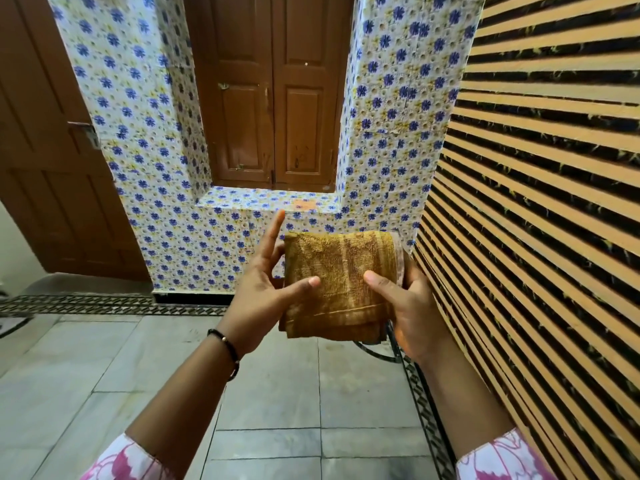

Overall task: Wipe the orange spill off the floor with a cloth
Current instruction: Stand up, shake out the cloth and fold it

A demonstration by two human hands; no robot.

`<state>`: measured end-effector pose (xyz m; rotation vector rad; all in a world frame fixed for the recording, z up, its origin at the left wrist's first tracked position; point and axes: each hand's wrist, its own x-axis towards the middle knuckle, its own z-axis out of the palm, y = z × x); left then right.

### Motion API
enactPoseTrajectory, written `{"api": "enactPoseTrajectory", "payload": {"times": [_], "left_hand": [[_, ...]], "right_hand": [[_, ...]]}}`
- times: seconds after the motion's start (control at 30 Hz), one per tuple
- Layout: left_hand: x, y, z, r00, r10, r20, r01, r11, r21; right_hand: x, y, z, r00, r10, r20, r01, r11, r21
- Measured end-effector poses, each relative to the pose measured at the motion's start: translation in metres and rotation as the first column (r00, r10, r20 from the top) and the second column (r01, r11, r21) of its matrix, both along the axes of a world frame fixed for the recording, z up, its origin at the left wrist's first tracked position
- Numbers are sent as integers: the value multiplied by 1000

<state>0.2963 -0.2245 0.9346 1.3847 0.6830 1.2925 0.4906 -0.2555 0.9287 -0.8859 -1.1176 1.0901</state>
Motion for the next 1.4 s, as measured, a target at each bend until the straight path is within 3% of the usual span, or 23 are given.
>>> {"api": "enactPoseTrajectory", "payload": {"times": [0.17,0.4,0.7,0.83,1.07,1.4], "left_hand": [[-2,-10,-27,989,-110,-102,95,986,-136],[-2,-37,-64,986,-164,-11,151,932,-328],[-4,-92,-94,926,-369,-78,308,859,-410],[-13,-127,-102,872,-479,-99,398,813,-425],[-27,-215,-141,632,-755,-176,637,636,-436],[4,-377,-157,241,-951,-192,854,302,-424]], "right_hand": [[11,-14,-22,999,36,-22,-39,982,-183],[27,-59,-53,984,26,-177,-92,924,-372],[3,-170,-82,947,-252,-199,176,927,-332],[-33,-230,-96,879,-422,-223,331,875,-352],[-93,-367,-120,703,-699,-131,567,662,-490],[-156,-567,-125,301,-953,-38,783,270,-560]]}}
